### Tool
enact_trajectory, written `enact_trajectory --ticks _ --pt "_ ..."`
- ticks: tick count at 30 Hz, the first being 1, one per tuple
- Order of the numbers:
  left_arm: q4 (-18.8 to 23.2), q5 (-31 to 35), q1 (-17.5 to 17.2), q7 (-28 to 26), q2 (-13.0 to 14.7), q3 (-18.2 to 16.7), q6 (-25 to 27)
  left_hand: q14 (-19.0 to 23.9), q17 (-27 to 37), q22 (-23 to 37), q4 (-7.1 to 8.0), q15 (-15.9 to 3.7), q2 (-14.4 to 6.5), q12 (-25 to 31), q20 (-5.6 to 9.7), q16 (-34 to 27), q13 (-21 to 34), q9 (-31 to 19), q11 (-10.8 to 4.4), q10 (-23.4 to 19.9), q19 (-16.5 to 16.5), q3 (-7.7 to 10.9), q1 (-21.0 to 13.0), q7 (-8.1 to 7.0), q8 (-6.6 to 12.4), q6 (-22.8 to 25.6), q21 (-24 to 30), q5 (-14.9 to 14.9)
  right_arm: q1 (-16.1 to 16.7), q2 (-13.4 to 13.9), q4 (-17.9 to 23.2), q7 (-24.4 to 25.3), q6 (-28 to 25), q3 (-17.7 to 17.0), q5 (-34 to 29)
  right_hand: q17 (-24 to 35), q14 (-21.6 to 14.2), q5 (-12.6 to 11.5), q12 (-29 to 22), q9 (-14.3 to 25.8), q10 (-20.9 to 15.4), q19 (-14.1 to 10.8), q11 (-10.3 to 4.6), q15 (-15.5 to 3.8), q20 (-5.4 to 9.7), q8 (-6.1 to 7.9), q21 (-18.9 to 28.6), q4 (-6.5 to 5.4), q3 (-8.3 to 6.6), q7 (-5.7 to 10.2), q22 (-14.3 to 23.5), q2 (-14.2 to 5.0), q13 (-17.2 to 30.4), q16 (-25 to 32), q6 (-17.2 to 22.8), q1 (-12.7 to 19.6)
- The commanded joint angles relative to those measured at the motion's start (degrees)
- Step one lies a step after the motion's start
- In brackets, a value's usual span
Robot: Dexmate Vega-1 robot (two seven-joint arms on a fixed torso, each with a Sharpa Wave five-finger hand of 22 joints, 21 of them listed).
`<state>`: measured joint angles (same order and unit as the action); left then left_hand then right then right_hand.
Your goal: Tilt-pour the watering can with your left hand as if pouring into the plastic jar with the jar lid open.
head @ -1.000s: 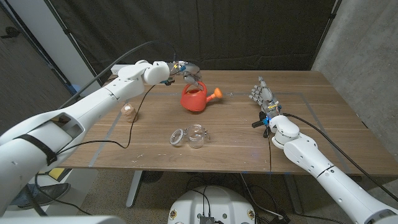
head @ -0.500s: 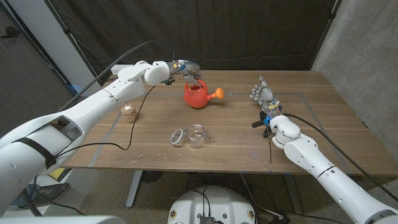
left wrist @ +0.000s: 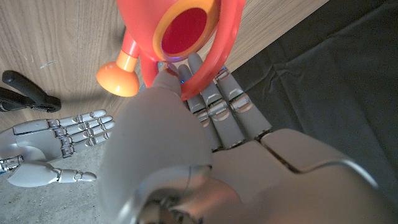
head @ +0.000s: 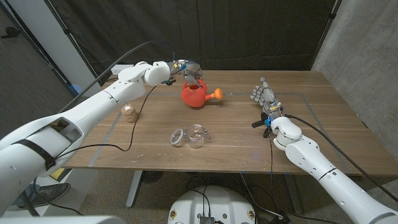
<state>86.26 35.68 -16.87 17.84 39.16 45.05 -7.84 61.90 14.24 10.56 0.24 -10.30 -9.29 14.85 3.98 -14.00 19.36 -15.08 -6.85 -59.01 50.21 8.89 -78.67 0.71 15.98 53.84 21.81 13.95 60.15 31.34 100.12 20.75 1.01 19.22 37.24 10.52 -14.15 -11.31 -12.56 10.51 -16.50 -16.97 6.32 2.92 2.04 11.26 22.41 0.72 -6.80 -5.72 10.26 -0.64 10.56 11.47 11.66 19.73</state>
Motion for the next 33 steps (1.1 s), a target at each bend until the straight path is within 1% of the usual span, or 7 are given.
enact_trajectory --ticks 1,8,15,25,29,30,33 --pt "0.6 -1.1 -0.1 0.3 -0.7 -0.2 0.3 0.1 1.3 0.2 0.22 -0.24 -1.6 0.8 -0.10 -0.8 1.8 -0.7 0.48 0.1 -0.5 1.05 -2.1 2.17 0.73 2.0 -0.2 -0.3 1.5 0.4 0.8 0.0 1.0 -0.8 0.6 0.3 -0.7 0.3 0.1 0.3 -0.6 -0.7 0.04 -0.05 -0.05 0.00 -0.2 0.26 -0.13 0.22 0.2 -0.63 0.1 -0.1 0.1 0.2" --pt "1.6 -1.6 -0.6 -0.1 -0.8 -0.5 0.9 0.1 2.4 0.3 0.47 -0.20 -1.4 1.5 -0.17 -1.3 3.6 -1.2 0.52 0.1 -0.7 1.78 -2.4 2.34 1.12 1.7 -0.1 -0.7 2.2 0.8 1.1 -0.1 1.3 -1.2 0.8 0.3 -0.8 0.3 0.2 0.3 -0.6 -0.9 0.03 -0.05 0.03 -0.01 -0.3 0.25 -0.08 0.29 0.2 -0.65 0.1 -0.1 0.1 0.1" --pt "4.5 -1.5 -2.1 -2.1 0.1 -1.9 2.4 0.0 3.8 0.4 0.74 -0.23 -1.5 2.3 -0.21 -1.8 5.7 -1.9 0.62 0.4 -0.9 2.60 -2.7 2.48 1.48 1.4 0.1 -0.9 2.8 1.3 1.6 -0.4 1.7 -1.8 1.1 0.3 -1.0 0.3 0.1 0.3 -0.6 -1.1 0.00 -0.13 0.07 -0.01 -0.4 0.25 -0.05 0.36 0.2 -0.68 0.1 -0.1 0.1 0.0" --pt "10.8 -1.8 -5.0 -2.8 3.4 -5.0 4.6 -0.5 5.4 0.4 1.18 -0.14 -1.4 3.3 -0.28 -2.0 8.1 -2.8 0.34 0.7 -1.5 3.44 -2.8 2.16 2.02 1.0 0.1 -1.3 3.5 1.9 2.2 -0.4 2.1 -2.4 1.3 0.3 -1.3 0.3 0.2 0.3 -0.6 -1.6 -0.08 -0.16 0.07 0.02 -0.4 0.26 0.00 0.41 0.2 -0.73 0.1 0.0 0.2 -0.1" --pt "15.1 -2.4 -7.1 -3.0 5.6 -7.3 5.7 -0.5 5.9 0.4 1.31 -0.21 -1.3 3.7 -0.39 -2.2 8.9 -3.1 0.45 0.8 -1.5 3.71 -2.9 2.19 2.25 1.0 0.2 -1.4 3.7 1.8 2.1 -0.6 2.5 -2.6 1.4 0.3 -1.4 0.3 0.1 0.3 -0.8 -1.8 -0.10 -0.17 0.09 0.05 -0.4 0.26 0.02 0.42 0.2 -0.74 0.1 0.0 0.3 -0.1" --pt "15.1 -2.4 -7.1 -3.0 5.5 -7.3 5.7 -0.5 6.0 0.4 1.32 -0.21 -1.3 3.7 -0.39 -2.2 9.0 -3.1 0.46 0.8 -1.5 3.73 -2.9 2.17 2.26 1.0 0.2 -1.4 3.7 1.8 2.1 -0.6 2.5 -2.6 1.4 0.3 -1.4 0.3 0.1 0.3 -0.8 -1.8 -0.06 -0.16 0.10 0.06 -0.4 0.26 0.02 0.40 0.2 -0.75 0.1 0.0 0.4 -0.1" --pt "18.0 -3.6 -9.5 -4.2 7.2 -9.6 6.5 -0.6 6.3 0.4 1.41 -0.16 -1.2 4.0 -0.32 -2.2 9.6 -3.3 0.48 0.7 -1.5 3.92 -2.9 2.10 2.42 0.9 0.3 -1.5 3.6 1.6 1.5 -1.0 3.0 -2.5 1.5 0.4 -1.5 0.3 0.1 0.3 -0.9 -1.9 0.08 -0.21 0.08 0.08 -0.4 0.26 0.03 0.40 0.2 -0.76 0.1 0.1 0.4 -0.1"
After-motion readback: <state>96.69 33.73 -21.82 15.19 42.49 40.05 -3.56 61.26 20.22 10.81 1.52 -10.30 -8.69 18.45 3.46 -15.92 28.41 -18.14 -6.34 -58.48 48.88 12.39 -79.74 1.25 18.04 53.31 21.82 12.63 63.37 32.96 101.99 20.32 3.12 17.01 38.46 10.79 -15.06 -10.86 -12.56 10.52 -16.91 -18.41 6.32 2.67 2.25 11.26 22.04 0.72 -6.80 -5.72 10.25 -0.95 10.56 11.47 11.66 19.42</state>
